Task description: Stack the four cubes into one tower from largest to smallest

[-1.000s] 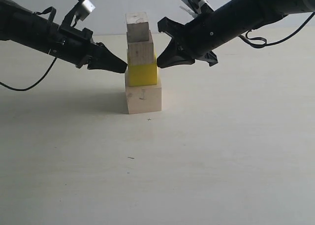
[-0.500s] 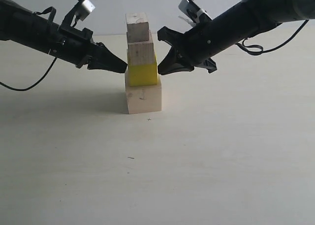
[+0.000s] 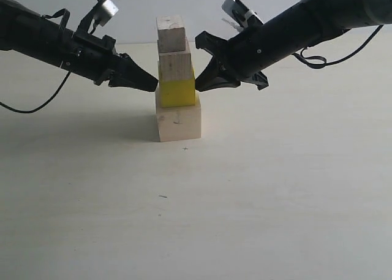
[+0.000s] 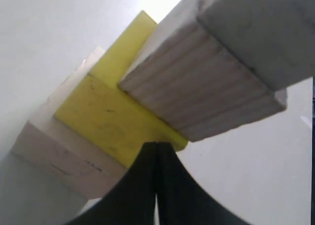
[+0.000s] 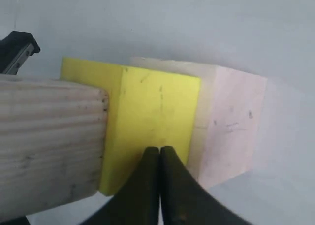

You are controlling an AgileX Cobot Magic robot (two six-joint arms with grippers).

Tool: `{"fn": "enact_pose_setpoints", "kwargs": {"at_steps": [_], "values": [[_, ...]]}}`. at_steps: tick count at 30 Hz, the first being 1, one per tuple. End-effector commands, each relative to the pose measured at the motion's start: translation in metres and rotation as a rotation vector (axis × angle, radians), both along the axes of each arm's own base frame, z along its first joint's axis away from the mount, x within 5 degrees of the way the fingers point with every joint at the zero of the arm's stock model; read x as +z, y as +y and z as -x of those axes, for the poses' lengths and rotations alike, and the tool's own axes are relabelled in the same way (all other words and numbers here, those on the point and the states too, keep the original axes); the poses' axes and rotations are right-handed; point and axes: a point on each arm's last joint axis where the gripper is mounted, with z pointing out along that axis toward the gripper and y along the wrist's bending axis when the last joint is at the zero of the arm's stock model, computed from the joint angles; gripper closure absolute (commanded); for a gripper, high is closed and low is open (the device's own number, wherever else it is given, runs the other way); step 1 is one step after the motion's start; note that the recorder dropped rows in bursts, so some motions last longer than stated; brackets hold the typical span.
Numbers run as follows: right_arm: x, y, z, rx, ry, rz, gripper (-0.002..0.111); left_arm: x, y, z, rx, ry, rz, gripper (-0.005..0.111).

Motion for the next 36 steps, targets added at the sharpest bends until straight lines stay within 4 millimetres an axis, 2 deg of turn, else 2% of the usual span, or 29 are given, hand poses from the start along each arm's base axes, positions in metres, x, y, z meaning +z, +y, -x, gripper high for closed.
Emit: {"fn": "enact_pose_setpoints", "kwargs": {"at_steps": [1,12,36], "values": [[0.017,-0.001,-0.001,-0.011,-0.072,0.007,0.108,0.001,-0.002,0.002,-0.01,-0.003,0.002,0.107],[0.04,-0.003,0.007,0.009,-0.099,0.005,0.108,0.002,0.012,-0.003,0.024,0.003,0.005,0.107],[0.041,0.0,0.02,0.115,0.0,-0.038,0.108,0.002,0.012,-0.003,0.02,0.005,0.01,0.107]]}}
